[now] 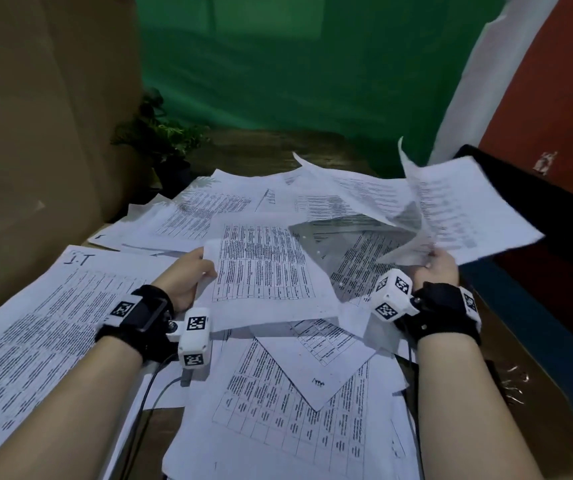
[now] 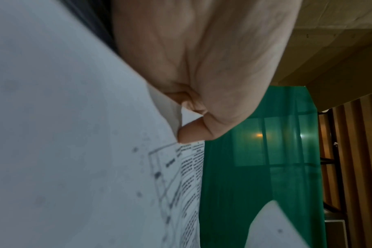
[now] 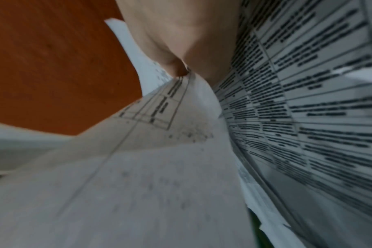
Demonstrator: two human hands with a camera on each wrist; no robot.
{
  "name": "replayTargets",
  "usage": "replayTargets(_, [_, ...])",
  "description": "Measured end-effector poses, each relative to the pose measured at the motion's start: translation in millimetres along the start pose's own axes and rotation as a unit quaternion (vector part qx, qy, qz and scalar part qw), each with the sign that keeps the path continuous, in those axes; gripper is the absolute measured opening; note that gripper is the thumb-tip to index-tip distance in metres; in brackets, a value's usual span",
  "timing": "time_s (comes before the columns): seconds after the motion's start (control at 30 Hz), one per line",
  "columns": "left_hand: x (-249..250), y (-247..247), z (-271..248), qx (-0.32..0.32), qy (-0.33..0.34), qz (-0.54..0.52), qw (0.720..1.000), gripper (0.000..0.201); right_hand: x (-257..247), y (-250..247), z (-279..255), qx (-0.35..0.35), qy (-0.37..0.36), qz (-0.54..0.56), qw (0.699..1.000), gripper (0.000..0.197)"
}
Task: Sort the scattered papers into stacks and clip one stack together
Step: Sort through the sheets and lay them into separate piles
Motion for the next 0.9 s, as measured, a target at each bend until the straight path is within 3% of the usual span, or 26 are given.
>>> replayTargets(0.03, [-1, 0, 0, -0.008, -0.004, -0.012, 1.0, 0.041, -2, 15, -11, -0.023, 0.005, -0.035, 0.999, 0.019])
replayTargets(0.13, [0, 5, -5, -0.029, -0.01, -0.038, 0.999, 0.044, 9, 46, -18, -0.086, 0.068, -0.103, 0.989, 0.04])
replayTargets(0.17, [2, 7, -7, -0.026, -0.012, -0.043, 0.999, 0.04, 14, 54, -24, -0.104, 0.085, -0.083, 0.987, 0.037])
replayTargets(0.2, [2, 8, -9, -0.018, -0.017, -0.052, 0.998, 0.034, 11, 58, -28, -0.107, 0.06, -0.142, 0.982, 0.033])
replayTargets(0.3, [1, 10, -8, -0.021, -0.019, -0.104, 0.994, 0.031, 30, 73, -43, -0.1, 0.138, -0.221, 0.96, 0.016])
replayTargets(0.43, [10, 19, -7, -0.057, 0.002, -0.139, 0.989, 0.049, 37, 91, -51, -0.155, 0.138, -0.35, 0.914, 0.024])
replayTargets(0.53, [7, 17, -14, -0.082, -0.03, -0.165, 0.982, 0.041, 48, 106, -59, -0.216, 0.15, -0.401, 0.878, 0.01])
replayTargets(0.63, [0, 13, -14, -0.061, -0.059, -0.178, 0.98, 0.032, 46, 109, -65, -0.232, 0.124, -0.445, 0.856, 0.015])
replayTargets(0.77, [1, 16, -15, -0.045, -0.057, -0.152, 0.986, 0.038, 24, 100, -55, -0.167, 0.058, -0.406, 0.897, 0.027])
replayTargets(0.9, [-6, 9, -14, -0.037, -0.086, -0.145, 0.985, 0.054, 27, 100, -54, -0.2, 0.078, -0.395, 0.893, 0.03])
Point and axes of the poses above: each hand's wrist, its own z-axis towards the middle knuckle, its own y-axis out of the palm, x = y × z, the point moved 9 cm from there along z, towards the middle knuckle, and after that the axes turned 8 degrees about -x, right-handed, at the moved point
